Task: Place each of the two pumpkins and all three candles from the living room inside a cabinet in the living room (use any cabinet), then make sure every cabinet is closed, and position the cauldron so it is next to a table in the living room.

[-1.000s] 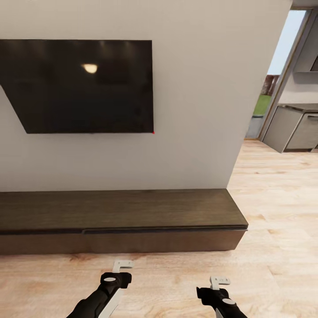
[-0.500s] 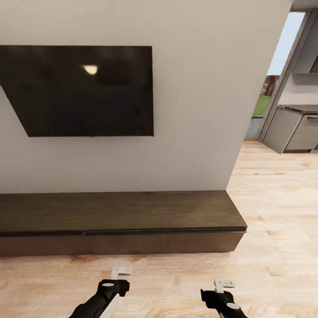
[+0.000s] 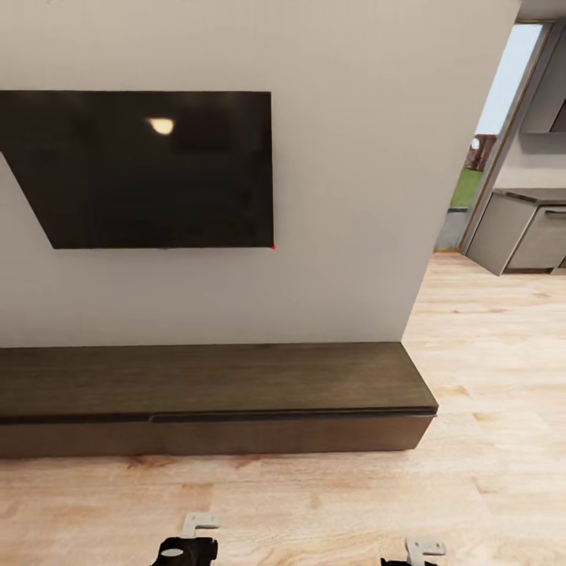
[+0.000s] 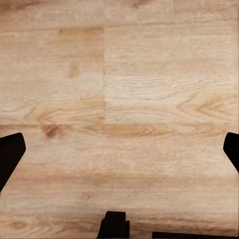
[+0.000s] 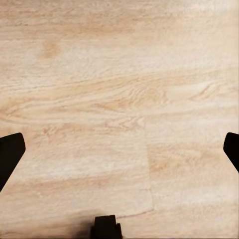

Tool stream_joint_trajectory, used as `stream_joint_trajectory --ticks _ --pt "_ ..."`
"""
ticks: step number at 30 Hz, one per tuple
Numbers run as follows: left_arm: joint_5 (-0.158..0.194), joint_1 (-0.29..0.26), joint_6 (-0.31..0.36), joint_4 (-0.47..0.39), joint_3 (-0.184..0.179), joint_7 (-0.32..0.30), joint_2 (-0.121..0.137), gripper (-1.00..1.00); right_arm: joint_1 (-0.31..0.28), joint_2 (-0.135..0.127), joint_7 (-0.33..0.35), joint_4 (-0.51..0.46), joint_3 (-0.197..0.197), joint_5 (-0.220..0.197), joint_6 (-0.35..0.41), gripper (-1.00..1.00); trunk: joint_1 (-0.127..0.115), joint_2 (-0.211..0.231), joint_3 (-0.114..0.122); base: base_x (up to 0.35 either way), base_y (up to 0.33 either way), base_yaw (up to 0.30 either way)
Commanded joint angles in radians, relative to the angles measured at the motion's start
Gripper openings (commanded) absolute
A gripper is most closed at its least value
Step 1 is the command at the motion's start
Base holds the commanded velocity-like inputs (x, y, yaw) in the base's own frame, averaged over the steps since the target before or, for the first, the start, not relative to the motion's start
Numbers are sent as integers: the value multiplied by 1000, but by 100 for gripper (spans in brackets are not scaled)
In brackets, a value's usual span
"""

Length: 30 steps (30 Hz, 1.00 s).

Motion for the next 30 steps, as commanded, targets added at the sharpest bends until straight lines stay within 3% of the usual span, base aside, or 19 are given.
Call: stream_joint_trajectory --ticks 1,9,16,21,30 --pt "6 0 -4 0 -9 7 1 100 -1 0 0 7 -7 2 -8 100 -4 7 2 0 0 0" --pt "6 6 -102 88 -10 6 12 100 38 3 1 40 -6 -12 -24 100 -35 63 27 0 0 0" --pt "6 25 -118 115 -9 6 18 100 73 4 1 49 -5 -14 -25 100 -61 112 49 0 0 0" --pt "6 53 -118 119 -9 6 42 100 89 6 1 98 -5 -14 -25 100 -81 147 65 0 0 0" --pt "5 144 -117 121 -9 6 56 100 115 4 0 147 -6 -15 -26 100 -115 210 93 0 0 0"
